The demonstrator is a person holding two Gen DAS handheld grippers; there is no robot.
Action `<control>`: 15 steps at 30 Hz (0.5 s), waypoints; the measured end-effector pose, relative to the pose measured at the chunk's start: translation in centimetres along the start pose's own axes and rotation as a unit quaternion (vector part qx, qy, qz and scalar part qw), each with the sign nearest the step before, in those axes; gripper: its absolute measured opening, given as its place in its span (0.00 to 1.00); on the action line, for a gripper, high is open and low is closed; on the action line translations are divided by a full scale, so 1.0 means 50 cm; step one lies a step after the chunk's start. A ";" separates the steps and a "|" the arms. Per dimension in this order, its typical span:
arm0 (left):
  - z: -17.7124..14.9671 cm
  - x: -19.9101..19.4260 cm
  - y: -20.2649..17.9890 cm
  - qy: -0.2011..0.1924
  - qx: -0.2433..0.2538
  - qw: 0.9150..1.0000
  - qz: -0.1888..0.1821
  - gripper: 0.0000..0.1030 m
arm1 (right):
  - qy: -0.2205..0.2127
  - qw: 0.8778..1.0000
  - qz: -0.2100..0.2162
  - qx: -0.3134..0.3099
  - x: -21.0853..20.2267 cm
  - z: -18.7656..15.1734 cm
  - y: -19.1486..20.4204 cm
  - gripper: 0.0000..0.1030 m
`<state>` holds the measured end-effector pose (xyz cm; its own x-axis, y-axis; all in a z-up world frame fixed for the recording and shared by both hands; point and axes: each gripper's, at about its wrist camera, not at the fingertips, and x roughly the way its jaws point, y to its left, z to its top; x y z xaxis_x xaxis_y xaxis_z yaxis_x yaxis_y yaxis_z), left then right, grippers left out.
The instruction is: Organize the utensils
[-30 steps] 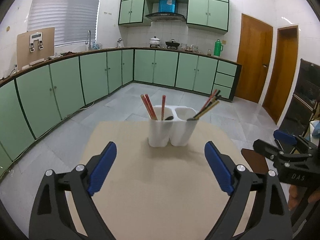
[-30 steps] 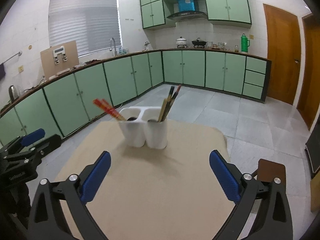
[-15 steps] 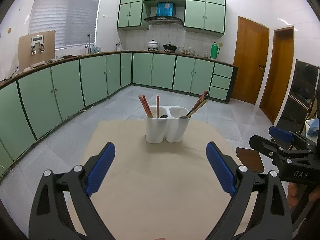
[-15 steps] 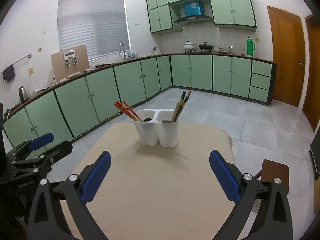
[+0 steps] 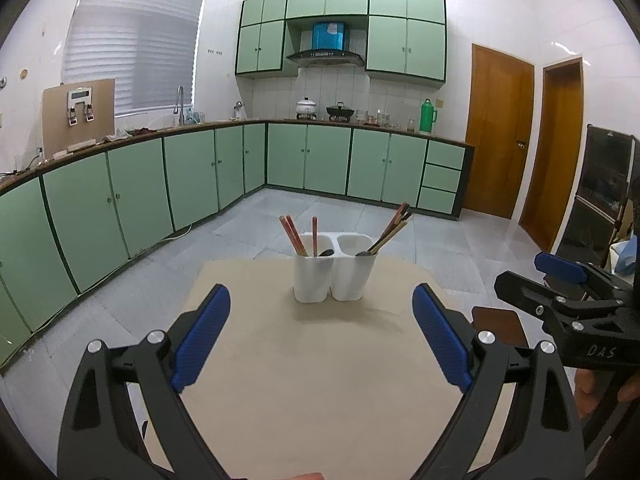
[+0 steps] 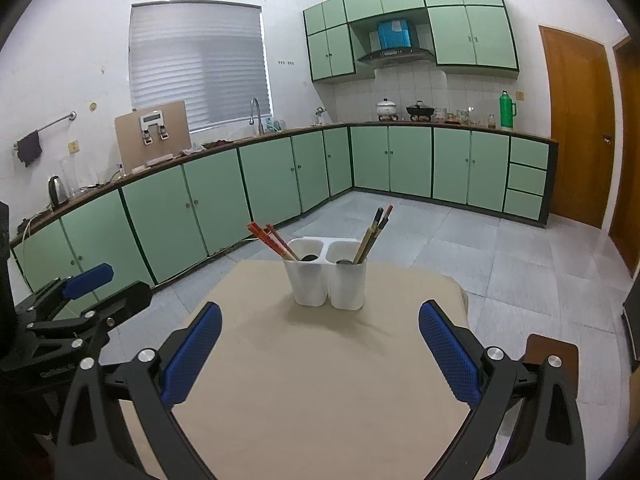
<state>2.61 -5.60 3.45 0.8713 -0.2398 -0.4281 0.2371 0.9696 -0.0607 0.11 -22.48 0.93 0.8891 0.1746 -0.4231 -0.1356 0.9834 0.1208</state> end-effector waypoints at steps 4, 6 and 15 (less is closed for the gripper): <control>0.001 -0.010 -0.003 -0.007 0.001 1.000 0.000 0.87 | -0.005 1.000 0.000 -0.003 -0.005 0.000 0.002 0.94; 0.002 -0.013 -0.004 -0.009 0.001 1.000 0.000 0.87 | -0.006 1.000 0.001 -0.003 -0.006 0.000 0.003 0.94; 0.002 -0.023 0.000 -0.014 -0.001 1.000 0.001 0.87 | -0.011 1.000 -0.001 -0.003 -0.007 0.005 0.006 0.94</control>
<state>1.63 -5.33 4.02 0.8834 -0.2391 -0.4030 0.2348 0.9701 -0.0609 -0.13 -22.26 1.34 0.8987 0.1725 -0.4031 -0.1373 0.9838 0.1150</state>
